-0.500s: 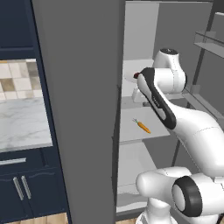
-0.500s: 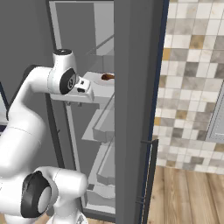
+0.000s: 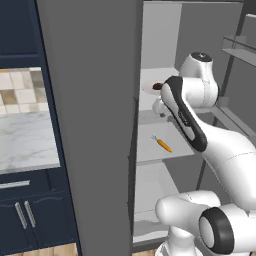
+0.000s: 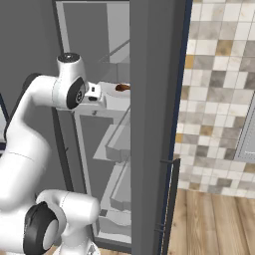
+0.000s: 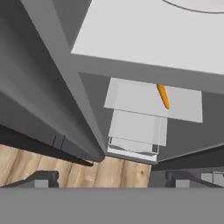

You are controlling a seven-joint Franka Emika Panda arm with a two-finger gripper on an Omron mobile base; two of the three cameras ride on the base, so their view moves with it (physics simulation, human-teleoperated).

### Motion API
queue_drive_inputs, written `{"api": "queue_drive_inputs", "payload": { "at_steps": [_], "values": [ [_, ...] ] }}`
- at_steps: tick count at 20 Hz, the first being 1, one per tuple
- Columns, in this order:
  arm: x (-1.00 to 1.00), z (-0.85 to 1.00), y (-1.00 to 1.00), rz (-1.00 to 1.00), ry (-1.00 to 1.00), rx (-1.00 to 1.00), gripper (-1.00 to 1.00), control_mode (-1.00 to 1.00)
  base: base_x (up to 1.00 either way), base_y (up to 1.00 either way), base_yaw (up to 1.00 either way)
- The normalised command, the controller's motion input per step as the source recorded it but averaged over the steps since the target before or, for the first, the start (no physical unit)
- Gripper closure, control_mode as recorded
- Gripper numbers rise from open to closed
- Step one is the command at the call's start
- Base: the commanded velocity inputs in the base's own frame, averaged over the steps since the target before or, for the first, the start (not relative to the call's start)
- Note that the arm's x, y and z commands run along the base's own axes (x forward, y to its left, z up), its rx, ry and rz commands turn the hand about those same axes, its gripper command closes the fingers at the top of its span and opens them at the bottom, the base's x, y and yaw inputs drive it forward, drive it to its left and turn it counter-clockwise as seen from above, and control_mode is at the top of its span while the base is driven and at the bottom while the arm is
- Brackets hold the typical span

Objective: Transport the chicken drumstick from the fridge to the microwave and turn on the microwave.

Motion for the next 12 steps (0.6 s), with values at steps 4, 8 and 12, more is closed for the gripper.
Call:
{"api": "queue_drive_inputs", "payload": {
  "at_steps": [4, 8, 12],
  "values": [
    [0.0, 0.32, 0.0, 0.01, -0.05, -0.14, -1.0, -1.0, 0.0, 0.0, 0.0],
    [0.02, 0.26, -0.04, 0.05, 0.0, -0.11, -1.0, -1.0, 0.0, 0.0, 0.0],
    [0.05, 0.22, -0.07, 0.12, 0.0, -0.14, -1.0, -1.0, 0.0, 0.0, 0.0]
  ]
}}
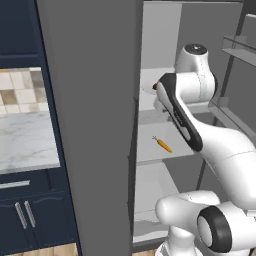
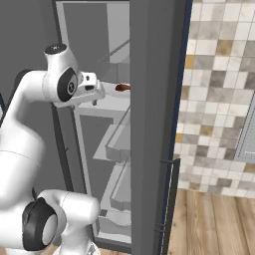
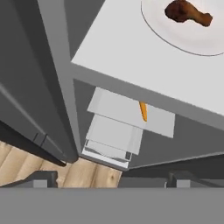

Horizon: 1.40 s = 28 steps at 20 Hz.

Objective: Transport the chicken drumstick from the fridge to the microwave and turn on the microwave.

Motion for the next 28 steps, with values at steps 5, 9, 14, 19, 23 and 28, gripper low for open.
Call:
{"api": "queue_drive_inputs", "payload": {
  "at_steps": [5, 9, 14, 19, 23, 28],
  "values": [
    [0.13, 0.09, -0.19, 0.27, 0.0, -0.1, -1.0, -1.0, 0.0, 0.0, 0.0],
    [0.19, 0.0, -0.25, 0.39, 0.0, -0.09, -1.0, -1.0, 0.0, 0.0, 0.0],
    [0.3, 0.0, -0.11, 0.26, 0.0, -0.11, -1.0, -1.0, 0.0, 0.0, 0.0],
    [0.38, 0.01, 0.0, 0.16, 0.0, -0.11, -1.0, -1.0, 0.0, 0.0, 0.0],
    [0.38, 0.03, -0.02, 0.17, 0.0, -0.1, -1.0, -1.0, 0.0, 0.0, 0.0],
    [0.31, 0.08, -0.11, 0.18, 0.0, -0.09, -1.0, -1.0, 0.0, 0.0, 0.0]
  ]
}}
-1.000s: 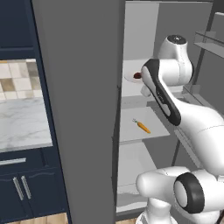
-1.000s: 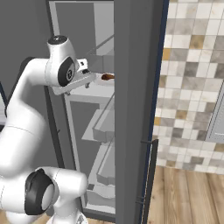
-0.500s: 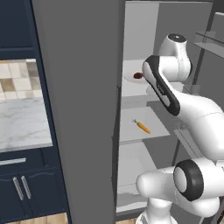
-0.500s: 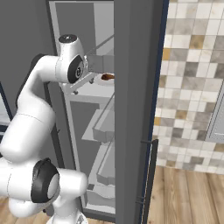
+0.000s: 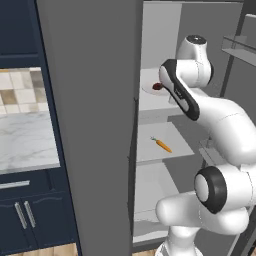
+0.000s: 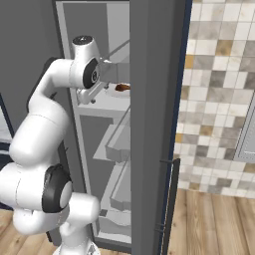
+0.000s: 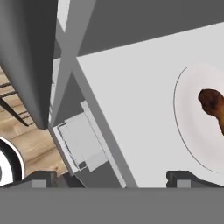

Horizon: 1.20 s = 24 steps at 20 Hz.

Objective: Transport the chicken drumstick from the fridge to the microwave and turn on the microwave.

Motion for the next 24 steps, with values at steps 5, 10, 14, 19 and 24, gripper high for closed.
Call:
{"api": "queue_drive_inputs", "payload": {
  "at_steps": [5, 10, 14, 19, 24],
  "values": [
    [0.3, 0.06, -0.13, 0.17, 0.0, -0.09, -1.0, -1.0, 0.0, 0.0, 0.0],
    [0.28, 0.0, -0.15, 0.17, 0.0, -0.08, -1.0, -1.0, 0.0, 0.0, 0.0],
    [0.31, 0.0, -0.02, 0.13, 0.0, -0.08, -1.0, -1.0, 0.0, 0.0, 0.0],
    [0.31, 0.0, 0.0, 0.1, 0.0, -0.09, -1.0, -1.0, 0.0, 0.0, 0.0],
    [0.31, 0.0, 0.0, 0.04, 0.01, -0.08, -1.0, -1.0, 0.0, 0.0, 0.0]
  ]
}}
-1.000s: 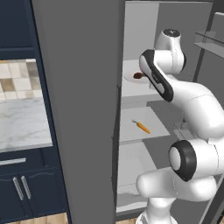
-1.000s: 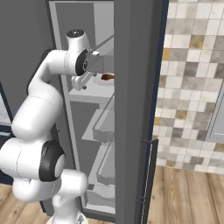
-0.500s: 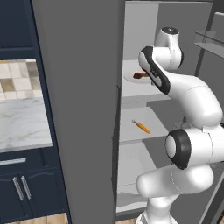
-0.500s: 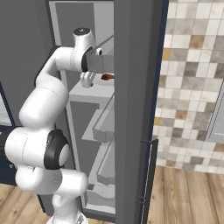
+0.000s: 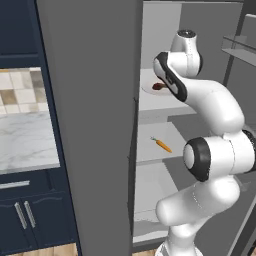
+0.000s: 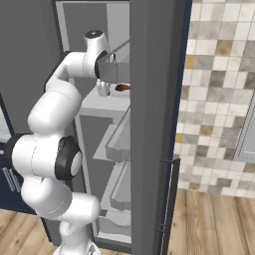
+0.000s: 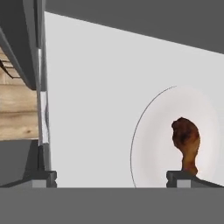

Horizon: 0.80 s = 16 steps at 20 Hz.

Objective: Transport the chicken drumstick from the fridge to the microwave and turn on the microwave.

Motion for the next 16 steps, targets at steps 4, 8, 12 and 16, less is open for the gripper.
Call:
{"api": "queue_drive_inputs", "payload": {
  "at_steps": [4, 8, 12, 16],
  "values": [
    [0.32, 0.0, -0.03, 0.04, 0.05, -0.03, -1.0, -1.0, 0.0, 0.0, 0.0],
    [0.3, 0.0, -0.07, 0.04, 0.04, 0.0, -1.0, -1.0, 0.0, 0.0, 0.0],
    [0.29, 0.0, -0.11, 0.06, 0.04, 0.0, -1.0, -1.0, 0.0, 0.0, 0.0],
    [0.25, 0.01, -0.05, 0.06, 0.07, 0.0, -1.0, -1.0, 0.0, 0.0, 0.0]
  ]
}}
